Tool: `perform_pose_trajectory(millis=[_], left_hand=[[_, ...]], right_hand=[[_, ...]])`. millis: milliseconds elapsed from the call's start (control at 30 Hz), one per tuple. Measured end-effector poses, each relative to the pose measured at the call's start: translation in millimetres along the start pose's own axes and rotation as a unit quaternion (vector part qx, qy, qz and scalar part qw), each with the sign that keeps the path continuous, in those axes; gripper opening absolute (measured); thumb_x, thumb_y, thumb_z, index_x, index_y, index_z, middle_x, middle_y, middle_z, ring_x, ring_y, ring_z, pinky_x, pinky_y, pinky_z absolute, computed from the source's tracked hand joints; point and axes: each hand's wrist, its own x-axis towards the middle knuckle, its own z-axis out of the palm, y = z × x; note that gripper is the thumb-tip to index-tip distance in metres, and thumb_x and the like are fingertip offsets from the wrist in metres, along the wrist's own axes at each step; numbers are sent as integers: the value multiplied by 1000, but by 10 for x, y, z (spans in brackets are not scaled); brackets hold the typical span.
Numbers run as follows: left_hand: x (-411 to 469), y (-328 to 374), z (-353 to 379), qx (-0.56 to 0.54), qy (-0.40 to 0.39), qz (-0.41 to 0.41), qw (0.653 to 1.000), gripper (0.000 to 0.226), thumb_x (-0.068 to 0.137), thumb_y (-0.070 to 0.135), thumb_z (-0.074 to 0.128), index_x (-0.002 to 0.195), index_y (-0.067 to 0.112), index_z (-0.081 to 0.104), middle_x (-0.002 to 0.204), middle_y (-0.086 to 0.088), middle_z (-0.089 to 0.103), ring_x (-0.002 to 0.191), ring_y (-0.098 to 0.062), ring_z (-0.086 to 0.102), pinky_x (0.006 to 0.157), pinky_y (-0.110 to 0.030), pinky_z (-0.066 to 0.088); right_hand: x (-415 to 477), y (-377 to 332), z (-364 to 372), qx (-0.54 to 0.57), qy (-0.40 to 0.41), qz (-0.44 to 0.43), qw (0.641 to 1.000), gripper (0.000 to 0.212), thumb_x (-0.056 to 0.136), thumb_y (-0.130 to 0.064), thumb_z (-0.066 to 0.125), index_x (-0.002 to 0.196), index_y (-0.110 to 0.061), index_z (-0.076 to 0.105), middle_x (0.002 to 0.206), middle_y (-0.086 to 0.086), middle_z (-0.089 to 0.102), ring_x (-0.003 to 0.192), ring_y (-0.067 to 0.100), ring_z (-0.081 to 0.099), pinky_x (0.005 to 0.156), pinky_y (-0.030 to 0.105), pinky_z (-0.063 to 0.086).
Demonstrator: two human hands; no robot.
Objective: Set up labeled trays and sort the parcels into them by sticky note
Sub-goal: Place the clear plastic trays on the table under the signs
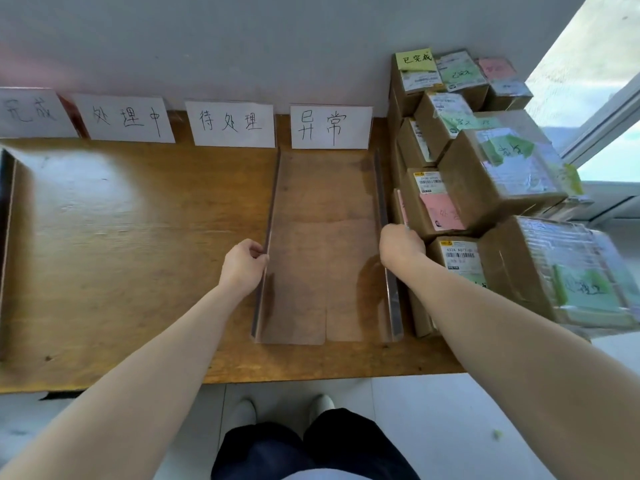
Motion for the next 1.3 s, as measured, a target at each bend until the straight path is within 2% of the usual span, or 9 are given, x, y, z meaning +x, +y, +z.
perform_pose_trajectory(millis=[167, 533, 667, 800, 967, 1067, 1167, 1300], left_hand=[[76, 44, 27, -9, -10, -5, 1000, 15, 91, 15, 60, 105, 11, 61, 97, -6, 63, 87, -23, 60, 80, -38, 54], [112, 181, 131, -24, -25, -3, 999, 20, 91, 15, 60, 110, 11, 60, 100, -7, 62, 88, -24, 62, 82, -43, 55], [139, 228, 150, -6, -14, 2, 1000, 17, 90, 16, 62, 106, 11, 61, 99, -6, 61, 90, -23, 60, 83, -41, 54], [131, 260, 151, 13, -15, 4, 1000, 12, 90, 10, 59, 102, 11, 60, 95, -6, 61, 86, -23, 60, 78, -36, 53], [105, 250, 117, 37, -21, -2, 999, 10, 89, 7, 58, 97, 11, 61, 94, -7, 62, 85, -24, 61, 80, -42, 55], [85, 247, 101, 47, -27, -2, 999, 9, 88, 8, 59, 96, 11, 62, 95, -8, 63, 86, -24, 61, 80, -41, 55], [54, 297, 61, 76, -25, 13, 997, 15, 91, 16, 58, 105, 13, 61, 102, -8, 64, 90, -23, 60, 80, -38, 53], [-28, 621, -131, 126, 22, 99, 987, 32, 93, 19, 54, 125, 12, 54, 114, -8, 62, 98, -22, 58, 83, -35, 50]], right_hand=[[88, 32, -2, -9, 8, -8, 1000, 27, 90, 3, 50, 114, -1, 60, 113, 17, 62, 106, 33, 60, 82, 40, 51], [153, 43, -59, -29, 57, -37, 997, 20, 90, 0, 51, 107, -3, 61, 101, 14, 65, 93, 30, 64, 71, 36, 51], [214, 8, -219, -2, 69, -59, 996, 19, 90, 0, 50, 103, -4, 63, 99, 15, 66, 90, 32, 64, 69, 35, 50], [252, -19, -419, 36, 89, -78, 992, 18, 91, -4, 50, 105, -4, 61, 101, 17, 65, 91, 33, 62, 64, 30, 42], [237, -61, -560, 73, 106, -80, 988, 13, 91, -5, 51, 99, -7, 61, 86, 11, 59, 75, 26, 55, 62, 32, 43], [213, -70, -598, 77, 107, -80, 988, 16, 90, -4, 51, 101, -7, 63, 92, 13, 62, 82, 29, 59, 65, 34, 47], [196, -87, -680, 79, 120, -91, 985, 20, 92, -9, 51, 109, -6, 61, 103, 15, 63, 92, 32, 59, 68, 34, 46], [133, -171, -908, 86, 159, -144, 973, 30, 94, -17, 50, 121, -6, 56, 116, 14, 59, 107, 32, 53, 85, 42, 47]])
